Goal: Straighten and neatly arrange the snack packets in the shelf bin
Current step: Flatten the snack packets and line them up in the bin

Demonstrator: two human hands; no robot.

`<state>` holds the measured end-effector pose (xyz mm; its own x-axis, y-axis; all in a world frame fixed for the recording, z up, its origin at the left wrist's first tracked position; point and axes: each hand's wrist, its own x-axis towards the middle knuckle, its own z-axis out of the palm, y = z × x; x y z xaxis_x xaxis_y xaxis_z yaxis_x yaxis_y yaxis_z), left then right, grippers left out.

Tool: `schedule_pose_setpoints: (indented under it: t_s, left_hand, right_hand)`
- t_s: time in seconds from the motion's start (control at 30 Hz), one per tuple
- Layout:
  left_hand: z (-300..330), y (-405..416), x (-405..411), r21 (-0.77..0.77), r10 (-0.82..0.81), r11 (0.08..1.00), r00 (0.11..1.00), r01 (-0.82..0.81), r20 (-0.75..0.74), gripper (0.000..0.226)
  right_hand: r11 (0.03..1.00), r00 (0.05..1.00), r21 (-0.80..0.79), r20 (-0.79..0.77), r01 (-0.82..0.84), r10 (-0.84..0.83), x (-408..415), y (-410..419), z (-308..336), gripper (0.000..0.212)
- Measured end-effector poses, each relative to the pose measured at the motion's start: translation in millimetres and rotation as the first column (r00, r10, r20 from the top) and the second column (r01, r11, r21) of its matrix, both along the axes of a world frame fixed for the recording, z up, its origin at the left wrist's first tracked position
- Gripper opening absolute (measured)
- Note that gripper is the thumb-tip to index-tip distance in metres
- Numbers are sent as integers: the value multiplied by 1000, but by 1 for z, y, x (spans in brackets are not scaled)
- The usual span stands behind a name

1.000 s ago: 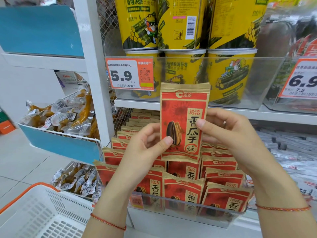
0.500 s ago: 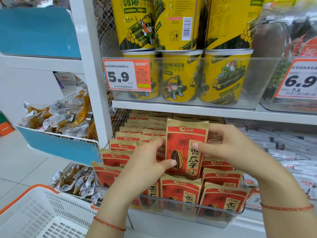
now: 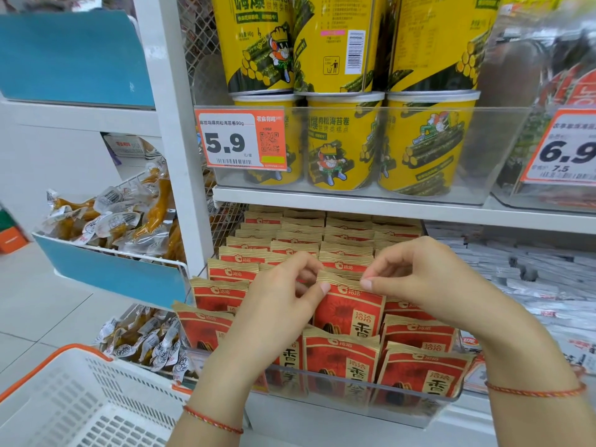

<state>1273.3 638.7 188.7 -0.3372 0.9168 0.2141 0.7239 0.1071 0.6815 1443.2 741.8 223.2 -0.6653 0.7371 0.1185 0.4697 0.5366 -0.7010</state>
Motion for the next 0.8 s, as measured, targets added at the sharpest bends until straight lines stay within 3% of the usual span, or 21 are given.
schedule_pose_setpoints:
  t_s: [0.3,0.6,0.8]
  left_hand:
    - [0,0,3,-73,45,996,988,-56,-148,11]
    - [1,2,5,-77,88,992,990,-97,-112,21]
    - [2,5,3,-78,93,992,992,-100,-82,24]
  right_hand:
    - [995,976,96,213,18,-38,-9,-5,-1,19]
    - [993,937,112,345,23,-61,-13,-10,1,10]
    - [986,928,165,368,3,-64,-17,-14,2,16]
